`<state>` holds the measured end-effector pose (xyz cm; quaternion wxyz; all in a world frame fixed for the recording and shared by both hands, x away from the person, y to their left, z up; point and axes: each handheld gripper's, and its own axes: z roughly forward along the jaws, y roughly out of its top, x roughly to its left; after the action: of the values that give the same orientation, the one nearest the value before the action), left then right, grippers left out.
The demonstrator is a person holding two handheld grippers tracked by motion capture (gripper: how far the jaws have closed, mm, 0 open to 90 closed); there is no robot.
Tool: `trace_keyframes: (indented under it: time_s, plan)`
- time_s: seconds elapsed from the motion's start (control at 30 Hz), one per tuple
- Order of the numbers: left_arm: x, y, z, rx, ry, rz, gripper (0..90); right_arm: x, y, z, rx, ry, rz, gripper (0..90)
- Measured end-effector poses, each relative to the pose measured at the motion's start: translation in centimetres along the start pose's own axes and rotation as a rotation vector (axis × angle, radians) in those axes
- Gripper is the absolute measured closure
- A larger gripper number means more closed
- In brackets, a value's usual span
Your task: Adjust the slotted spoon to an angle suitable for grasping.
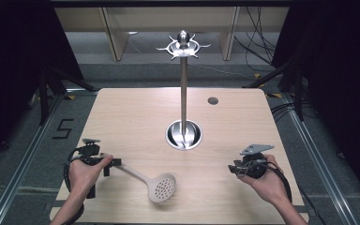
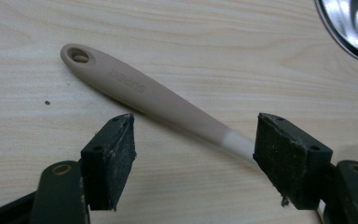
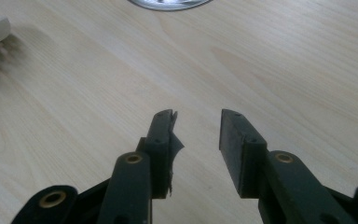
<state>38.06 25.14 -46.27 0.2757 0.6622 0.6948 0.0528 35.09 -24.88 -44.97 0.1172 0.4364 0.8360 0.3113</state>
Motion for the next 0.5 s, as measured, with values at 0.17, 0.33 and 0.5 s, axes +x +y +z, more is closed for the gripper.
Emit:
trace_keyframes:
  time_s: [0.17,0.33,0.5]
  plan:
    - [0.3,0.9,0.5,0.028,0.054,-0.018,27.7,0.1,0.0,0.3,-0.017,-0.001,-0.008,64.4]
    - [0.6,1.0,1.0,0.034,0.060,-0.045,27.8,0.1,0.0,0.3,-0.010,-0.003,-0.010,64.0]
    - [0.3,1.3,1.3,0.044,0.076,-0.044,27.7,0.0,0.0,0.1,0.003,-0.001,0.018,63.6]
